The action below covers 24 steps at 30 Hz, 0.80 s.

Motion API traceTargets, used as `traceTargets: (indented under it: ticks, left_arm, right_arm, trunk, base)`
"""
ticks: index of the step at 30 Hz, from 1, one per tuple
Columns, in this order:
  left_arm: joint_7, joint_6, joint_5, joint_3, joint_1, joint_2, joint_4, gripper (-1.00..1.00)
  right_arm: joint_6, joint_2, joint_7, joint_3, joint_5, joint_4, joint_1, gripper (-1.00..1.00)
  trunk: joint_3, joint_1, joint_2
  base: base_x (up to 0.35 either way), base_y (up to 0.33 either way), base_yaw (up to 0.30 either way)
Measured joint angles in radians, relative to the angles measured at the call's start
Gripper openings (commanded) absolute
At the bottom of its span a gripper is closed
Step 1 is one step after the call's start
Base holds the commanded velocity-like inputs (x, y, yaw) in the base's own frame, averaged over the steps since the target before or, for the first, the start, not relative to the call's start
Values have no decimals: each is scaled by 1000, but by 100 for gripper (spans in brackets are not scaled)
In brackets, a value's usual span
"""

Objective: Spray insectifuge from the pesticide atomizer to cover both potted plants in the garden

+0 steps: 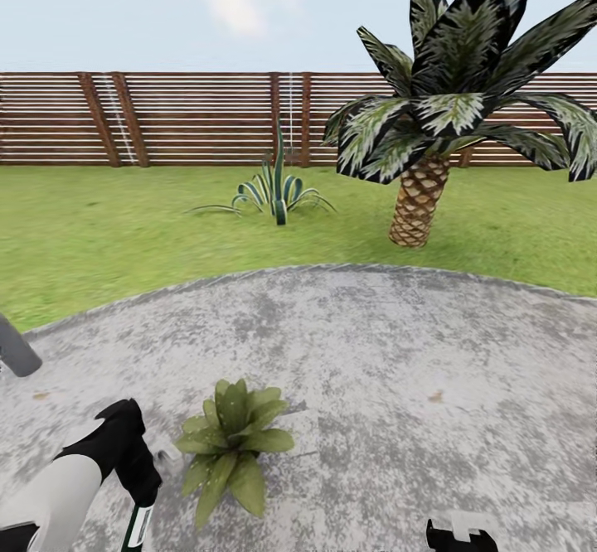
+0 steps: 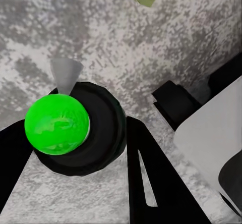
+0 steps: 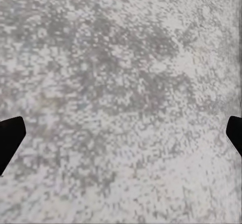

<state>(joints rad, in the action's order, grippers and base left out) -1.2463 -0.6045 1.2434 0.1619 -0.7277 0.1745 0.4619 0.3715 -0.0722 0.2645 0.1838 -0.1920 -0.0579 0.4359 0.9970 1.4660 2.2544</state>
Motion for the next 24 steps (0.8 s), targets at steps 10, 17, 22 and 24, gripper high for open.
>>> traceTargets:
  ticks: [10,17,22,24]
  left_arm:
    - [3,0,0,36,1,3,0,-100]
    - [92,-1,2,34,1,5,-3,-100]
    - [72,-2,5,32,0,5,-4,-100]
    - [20,1,11,24,-3,9,-4,-100]
  right_arm:
    - [0,2,0,0,0,2,0,100]
    - [0,2,0,0,0,1,0,100]
    - [0,1,0,0,0,1,0,100]
    - [0,-1,-2,0,0,3,0,100]
  trunk:
    - [4,0,0]
    - [7,-1,0]
    - [9,0,0]
    - [9,0,0]
  base:
    - [-81,-267,247]
    - [201,-145,259]
    - [74,-6,142]
    - [8,-1,18]
